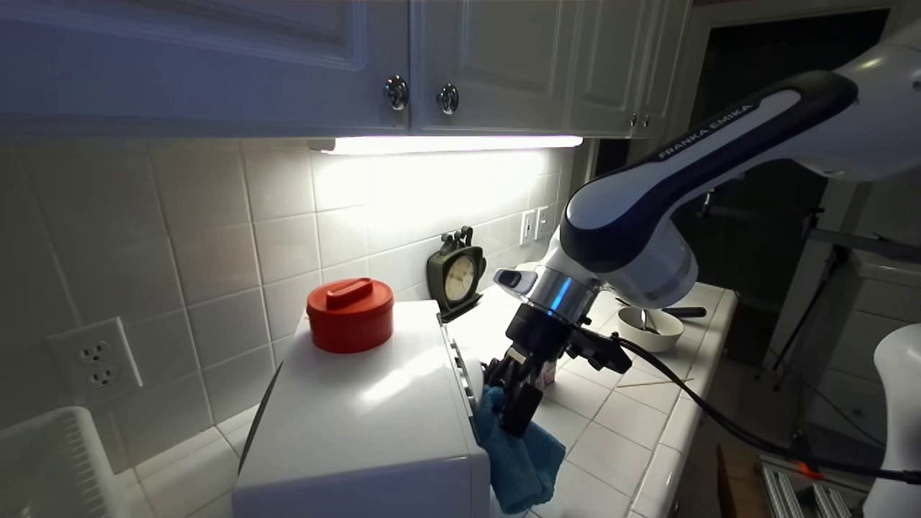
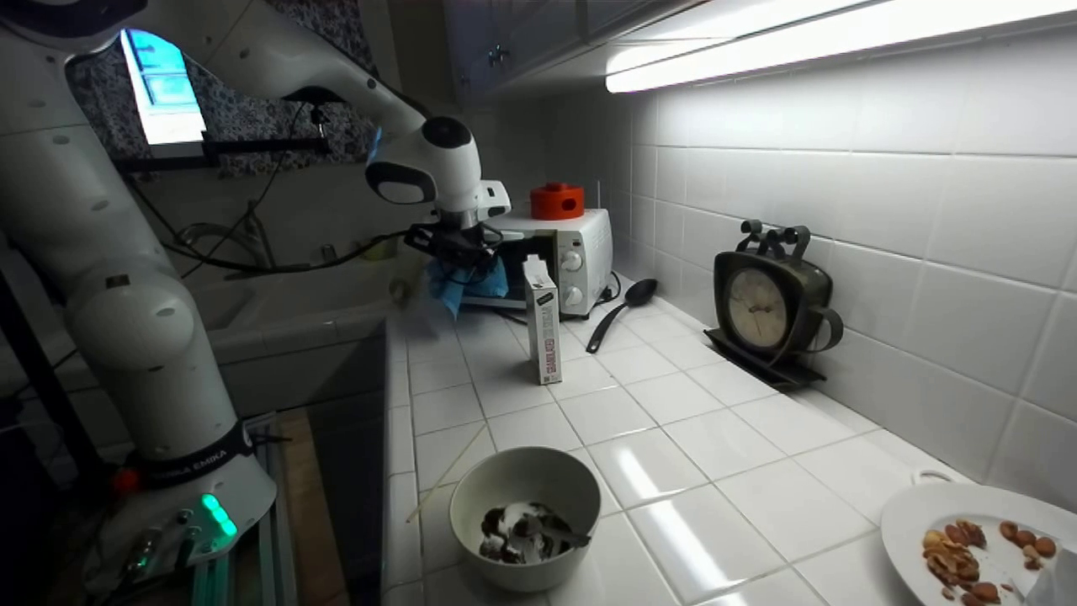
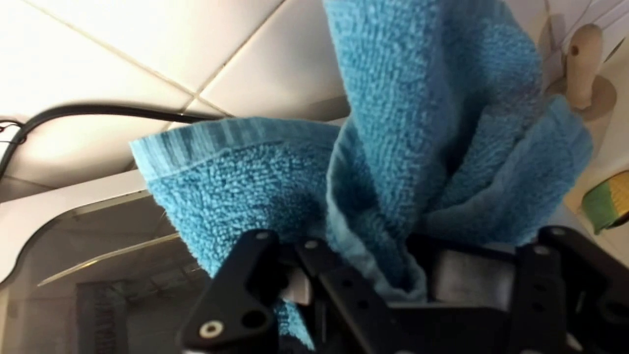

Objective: Use the blue towel to wipe the oven.

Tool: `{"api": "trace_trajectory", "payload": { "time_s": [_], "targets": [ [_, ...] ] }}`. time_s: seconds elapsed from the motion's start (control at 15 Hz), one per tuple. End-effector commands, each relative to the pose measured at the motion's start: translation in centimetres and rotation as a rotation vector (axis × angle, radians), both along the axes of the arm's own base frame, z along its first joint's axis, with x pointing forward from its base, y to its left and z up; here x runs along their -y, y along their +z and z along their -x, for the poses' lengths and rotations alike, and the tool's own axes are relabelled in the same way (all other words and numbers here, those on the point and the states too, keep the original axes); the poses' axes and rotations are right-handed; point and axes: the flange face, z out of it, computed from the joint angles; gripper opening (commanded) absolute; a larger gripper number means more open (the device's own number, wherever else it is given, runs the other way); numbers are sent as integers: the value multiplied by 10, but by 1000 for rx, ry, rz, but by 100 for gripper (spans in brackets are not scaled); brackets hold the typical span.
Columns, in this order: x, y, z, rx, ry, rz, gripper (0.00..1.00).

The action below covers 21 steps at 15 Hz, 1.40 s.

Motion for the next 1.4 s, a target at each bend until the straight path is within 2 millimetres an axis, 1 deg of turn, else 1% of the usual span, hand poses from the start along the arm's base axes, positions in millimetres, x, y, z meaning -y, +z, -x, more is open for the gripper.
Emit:
{"api": "trace_trajectory", "payload": {
  "time_s": [0.0,0.2,0.47,0.6,0.67,0.73,0.87,1.07,1.27,1.33],
  "targets": [
    [-8,10,-3,20,-4,-27,0],
    [-24,13,-3,30,24,-22,0],
    [-47,12,4,26,74,-10,0],
    [-48,13,0,28,64,-10,0],
    [-42,13,-4,28,46,-9,0],
    [-33,14,-9,27,19,-11,0],
    [-6,14,-19,17,-47,-10,0],
    [48,9,-38,8,-180,-6,0],
    [96,7,-55,12,-290,-6,0],
    [108,6,-61,12,-320,-6,0]
  ]
}}
